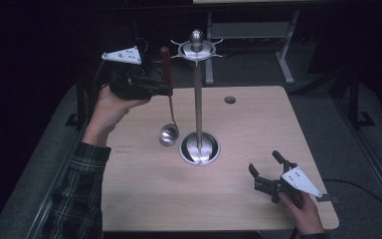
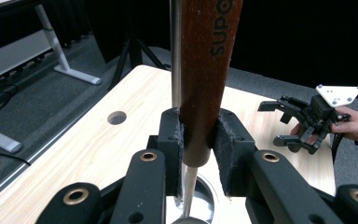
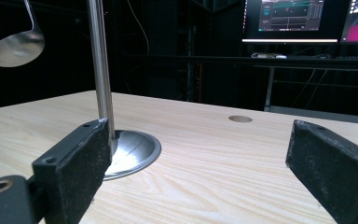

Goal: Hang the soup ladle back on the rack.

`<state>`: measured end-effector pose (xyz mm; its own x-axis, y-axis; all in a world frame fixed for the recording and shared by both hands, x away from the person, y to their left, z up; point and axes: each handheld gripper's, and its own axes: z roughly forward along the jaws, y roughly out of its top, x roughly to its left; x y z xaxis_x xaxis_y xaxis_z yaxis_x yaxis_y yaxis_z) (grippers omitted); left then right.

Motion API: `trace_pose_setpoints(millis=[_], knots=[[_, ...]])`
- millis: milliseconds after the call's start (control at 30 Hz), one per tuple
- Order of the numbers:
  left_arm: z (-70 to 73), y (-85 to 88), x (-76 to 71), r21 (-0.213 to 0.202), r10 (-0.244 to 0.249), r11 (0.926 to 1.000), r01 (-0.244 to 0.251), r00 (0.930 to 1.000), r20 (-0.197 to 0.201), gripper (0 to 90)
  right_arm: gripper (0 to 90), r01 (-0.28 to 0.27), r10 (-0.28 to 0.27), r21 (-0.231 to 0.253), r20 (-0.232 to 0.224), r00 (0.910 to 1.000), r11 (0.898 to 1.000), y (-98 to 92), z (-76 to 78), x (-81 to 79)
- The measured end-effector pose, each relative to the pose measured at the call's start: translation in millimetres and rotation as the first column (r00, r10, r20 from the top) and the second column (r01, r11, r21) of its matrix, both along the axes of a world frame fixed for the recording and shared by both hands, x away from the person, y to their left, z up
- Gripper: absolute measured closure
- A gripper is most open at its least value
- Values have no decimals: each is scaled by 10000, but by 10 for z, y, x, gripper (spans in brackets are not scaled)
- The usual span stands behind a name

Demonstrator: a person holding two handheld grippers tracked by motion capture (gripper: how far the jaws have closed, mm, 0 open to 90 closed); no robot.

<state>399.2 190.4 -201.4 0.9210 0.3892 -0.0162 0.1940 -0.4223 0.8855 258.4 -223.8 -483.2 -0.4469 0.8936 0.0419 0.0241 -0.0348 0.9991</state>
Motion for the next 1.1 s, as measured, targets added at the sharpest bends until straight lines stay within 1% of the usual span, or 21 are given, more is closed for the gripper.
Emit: trace_pose_setpoints(millis=[533,700,800,1000,1100], knots=[[-22,-154,45,173,-250,9995,252,9997,-72,734,63,-5,5,4,-2,10000,10000,0,0,0],[-45,-201,63,214,-287,9993,290,9995,-150,735,63,-10,10,-2,5,10000,10000,0,0,0],[-69,-226,70,241,-295,9993,298,9995,-131,734,63,-12,12,-6,6,10000,10000,-1,0,0],[-87,-231,70,196,-361,9991,365,9991,-224,732,63,-19,19,-4,1,10000,10000,1,0,-1],[-93,-215,59,148,-323,9994,326,9993,-194,723,63,-20,20,-8,1,10000,10000,1,0,-1]])
